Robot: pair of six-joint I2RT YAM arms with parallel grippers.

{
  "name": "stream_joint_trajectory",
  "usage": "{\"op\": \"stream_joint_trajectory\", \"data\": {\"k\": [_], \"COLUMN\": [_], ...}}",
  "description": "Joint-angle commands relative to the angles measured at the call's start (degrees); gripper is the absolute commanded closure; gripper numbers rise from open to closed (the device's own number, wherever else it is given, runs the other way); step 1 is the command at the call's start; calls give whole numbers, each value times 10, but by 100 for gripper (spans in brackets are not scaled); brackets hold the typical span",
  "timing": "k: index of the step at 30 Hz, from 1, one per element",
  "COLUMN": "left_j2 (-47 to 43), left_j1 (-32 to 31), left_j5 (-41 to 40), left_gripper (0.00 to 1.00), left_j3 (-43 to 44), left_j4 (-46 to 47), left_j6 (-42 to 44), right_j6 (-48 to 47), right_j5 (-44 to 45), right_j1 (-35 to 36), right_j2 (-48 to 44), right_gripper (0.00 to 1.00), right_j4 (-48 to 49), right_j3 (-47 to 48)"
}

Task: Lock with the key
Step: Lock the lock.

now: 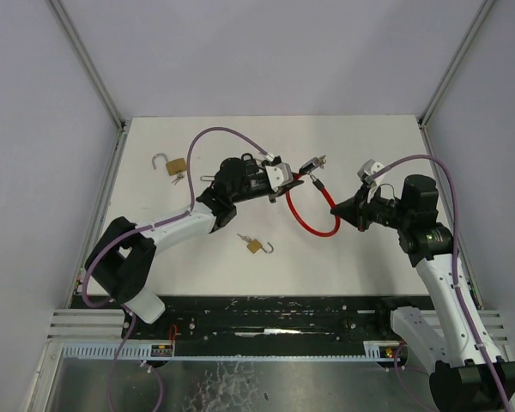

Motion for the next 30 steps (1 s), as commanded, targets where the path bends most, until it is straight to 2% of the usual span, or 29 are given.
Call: {"op": "stream_joint_trajectory", "data": {"k": [1,12,25,30], "left_j2": [5,0,14,17], "left_j1": [-4,0,0,0], "left_j5": [32,44,78,61], "left_gripper": [100,100,100,100], "left_j3": [24,19,44,49], "left_j4": [2,13,-45,-44], "left_j6": [21,12,35,28], "right_j6": [4,2,3,-3], "right_j5": [28,41,43,19], "right_j1": [-9,-13,-13,-13], "right_j2": [-10,-8,-5,-18], "right_gripper": [100,100,100,100], "right_j4": [42,40,43,40], "right_j3": [2,-2,-1,-5]}}
